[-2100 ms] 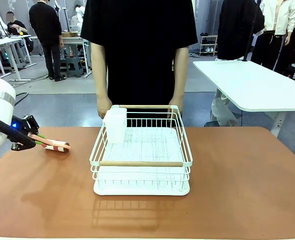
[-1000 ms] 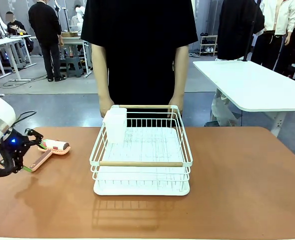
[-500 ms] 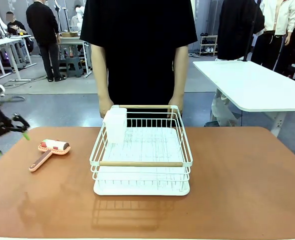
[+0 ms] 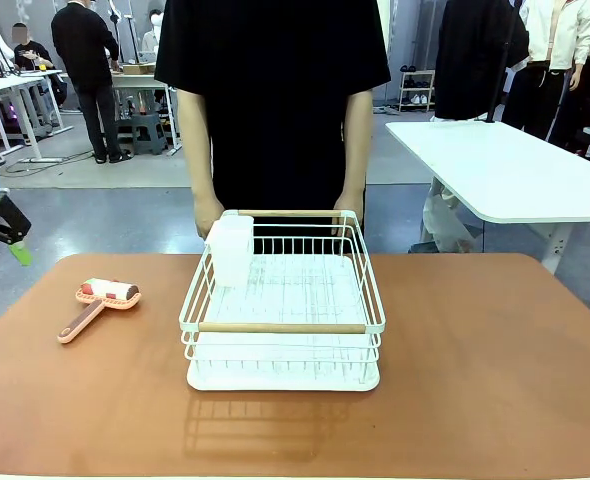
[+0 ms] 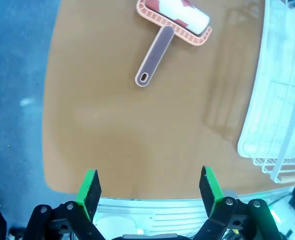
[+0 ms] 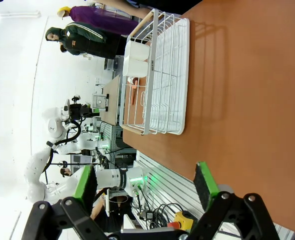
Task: Clean the table.
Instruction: Place the Lint Roller down when the Dish drying rack is positioned in the middle of the table.
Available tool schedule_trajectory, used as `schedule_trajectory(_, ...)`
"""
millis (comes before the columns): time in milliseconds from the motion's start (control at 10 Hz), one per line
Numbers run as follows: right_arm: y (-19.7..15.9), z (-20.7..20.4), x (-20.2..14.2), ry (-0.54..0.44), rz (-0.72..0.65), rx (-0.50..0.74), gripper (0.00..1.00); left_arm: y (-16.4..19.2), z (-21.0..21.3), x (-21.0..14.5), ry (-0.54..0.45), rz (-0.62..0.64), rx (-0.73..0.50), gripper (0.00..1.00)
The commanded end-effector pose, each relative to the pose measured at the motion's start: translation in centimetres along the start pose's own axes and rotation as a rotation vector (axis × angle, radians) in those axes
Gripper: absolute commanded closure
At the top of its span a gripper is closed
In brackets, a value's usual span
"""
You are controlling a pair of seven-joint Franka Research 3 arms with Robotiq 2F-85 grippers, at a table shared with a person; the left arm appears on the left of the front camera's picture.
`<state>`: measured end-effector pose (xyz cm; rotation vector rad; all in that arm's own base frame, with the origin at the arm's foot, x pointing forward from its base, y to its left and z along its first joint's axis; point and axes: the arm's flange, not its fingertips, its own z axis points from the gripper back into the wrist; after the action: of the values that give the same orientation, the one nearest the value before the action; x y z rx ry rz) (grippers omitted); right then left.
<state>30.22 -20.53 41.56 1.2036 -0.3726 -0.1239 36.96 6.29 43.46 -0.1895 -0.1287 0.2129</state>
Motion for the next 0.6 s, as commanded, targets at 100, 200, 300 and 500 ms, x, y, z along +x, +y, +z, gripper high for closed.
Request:
schedule_trajectory(100,0.3,0.2,0.0,-0.006,0.01,0.015,0.0,0.0,0.0,0.0,0.0,0.0,0.0,0.0)
schedule_trajectory(200,0.3,0.2,0.0,-0.006,0.01,0.015,0.0,0.0,0.0,0.0,0.0,0.0,0.0,0.0)
schedule_trajectory(300,0.3,0.2,0.0,-0.006,0.01,0.015,0.0,0.0,0.0,0.0,0.0,0.0,0.0,0.0)
schedule_trajectory(500,0.3,0.2,0.0,-0.006,0.01,0.015,0.0,0.0,0.0,0.0,0.0,0.0,0.0,0.0)
